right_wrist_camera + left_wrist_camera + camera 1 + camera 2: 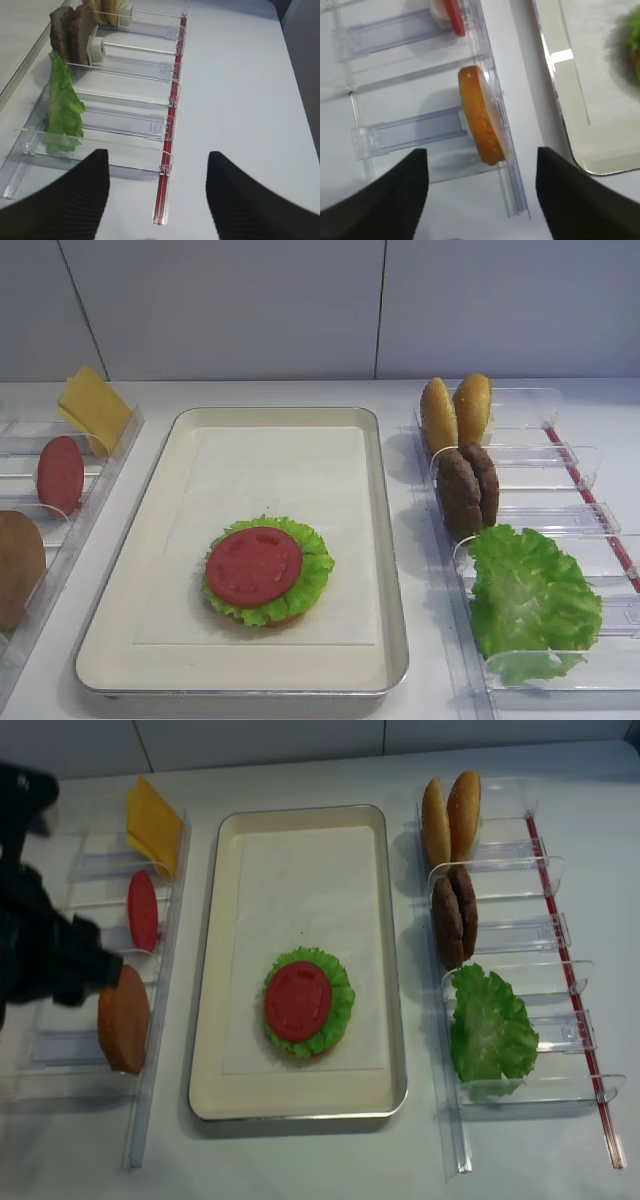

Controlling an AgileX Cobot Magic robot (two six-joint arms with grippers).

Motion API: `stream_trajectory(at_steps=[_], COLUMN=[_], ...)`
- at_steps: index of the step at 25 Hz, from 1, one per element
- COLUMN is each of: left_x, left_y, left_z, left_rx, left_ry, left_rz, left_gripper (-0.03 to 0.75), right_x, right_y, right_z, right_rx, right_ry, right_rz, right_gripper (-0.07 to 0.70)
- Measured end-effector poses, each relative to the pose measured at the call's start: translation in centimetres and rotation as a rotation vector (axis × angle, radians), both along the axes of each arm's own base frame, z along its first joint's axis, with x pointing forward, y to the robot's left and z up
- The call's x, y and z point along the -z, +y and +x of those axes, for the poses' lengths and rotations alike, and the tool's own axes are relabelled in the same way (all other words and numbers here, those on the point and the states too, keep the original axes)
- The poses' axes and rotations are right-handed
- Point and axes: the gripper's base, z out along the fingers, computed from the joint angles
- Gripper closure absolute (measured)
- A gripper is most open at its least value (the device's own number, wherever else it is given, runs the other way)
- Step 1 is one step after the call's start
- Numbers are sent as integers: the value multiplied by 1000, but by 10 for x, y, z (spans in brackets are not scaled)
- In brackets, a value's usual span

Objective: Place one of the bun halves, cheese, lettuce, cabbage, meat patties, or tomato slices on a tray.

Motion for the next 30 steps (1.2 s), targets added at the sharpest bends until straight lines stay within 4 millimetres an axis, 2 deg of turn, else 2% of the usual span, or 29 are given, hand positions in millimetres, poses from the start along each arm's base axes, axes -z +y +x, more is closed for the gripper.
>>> stream_trajectory(at_steps=[11,17,30], left_x=[43,55,45], left_y=[12,19,29], left_z=[-71,-106,-161], left_rx=[9,11,13], left_ry=[-99,-225,-585], left_rz=[-18,-40,-102], left_gripper=[266,269,298], right_x=[0,0,0], right_y=[0,0,0], right_z=[0,0,0], right_rx=[1,1,1], right_ry=[0,-4,-4], right_rz=[2,2,2], right_gripper=[184,184,184])
